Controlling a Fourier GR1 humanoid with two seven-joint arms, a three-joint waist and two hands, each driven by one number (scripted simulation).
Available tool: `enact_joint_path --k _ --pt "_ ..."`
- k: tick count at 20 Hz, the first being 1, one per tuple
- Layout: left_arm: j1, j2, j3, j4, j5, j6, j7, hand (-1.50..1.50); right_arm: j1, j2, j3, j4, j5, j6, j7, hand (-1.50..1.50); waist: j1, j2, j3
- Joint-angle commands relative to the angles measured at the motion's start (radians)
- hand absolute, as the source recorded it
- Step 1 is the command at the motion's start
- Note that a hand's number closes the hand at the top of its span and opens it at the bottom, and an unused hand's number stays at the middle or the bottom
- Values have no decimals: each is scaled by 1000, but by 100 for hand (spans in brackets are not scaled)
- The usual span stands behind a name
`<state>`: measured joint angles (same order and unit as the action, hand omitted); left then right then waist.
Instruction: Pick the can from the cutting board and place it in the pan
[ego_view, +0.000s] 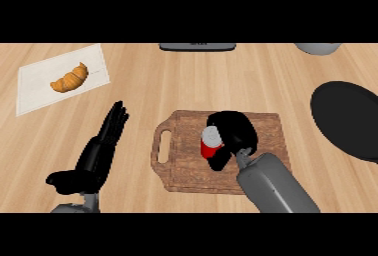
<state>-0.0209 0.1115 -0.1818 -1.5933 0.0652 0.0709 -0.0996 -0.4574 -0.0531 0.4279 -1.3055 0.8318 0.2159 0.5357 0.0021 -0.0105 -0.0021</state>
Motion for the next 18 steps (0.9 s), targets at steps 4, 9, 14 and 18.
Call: enact_joint_path --k 4,9,14,18 --pt "-27 -33 -2 35 -26 15 -11 0 73 -64 -13 -145 130 -85 55 150 -9 9 2" --pt "-48 -19 18 37 -23 3 18 0 236 -119 -35 -333 175 -159 94 150 -13 8 2" --pt "-19 -37 5 21 -37 26 15 0 192 -142 -45 -540 296 -183 189 150 -15 5 2" --pt "-49 -14 35 27 -12 -13 9 0 309 -167 -119 -662 260 -272 145 150 -13 8 2"
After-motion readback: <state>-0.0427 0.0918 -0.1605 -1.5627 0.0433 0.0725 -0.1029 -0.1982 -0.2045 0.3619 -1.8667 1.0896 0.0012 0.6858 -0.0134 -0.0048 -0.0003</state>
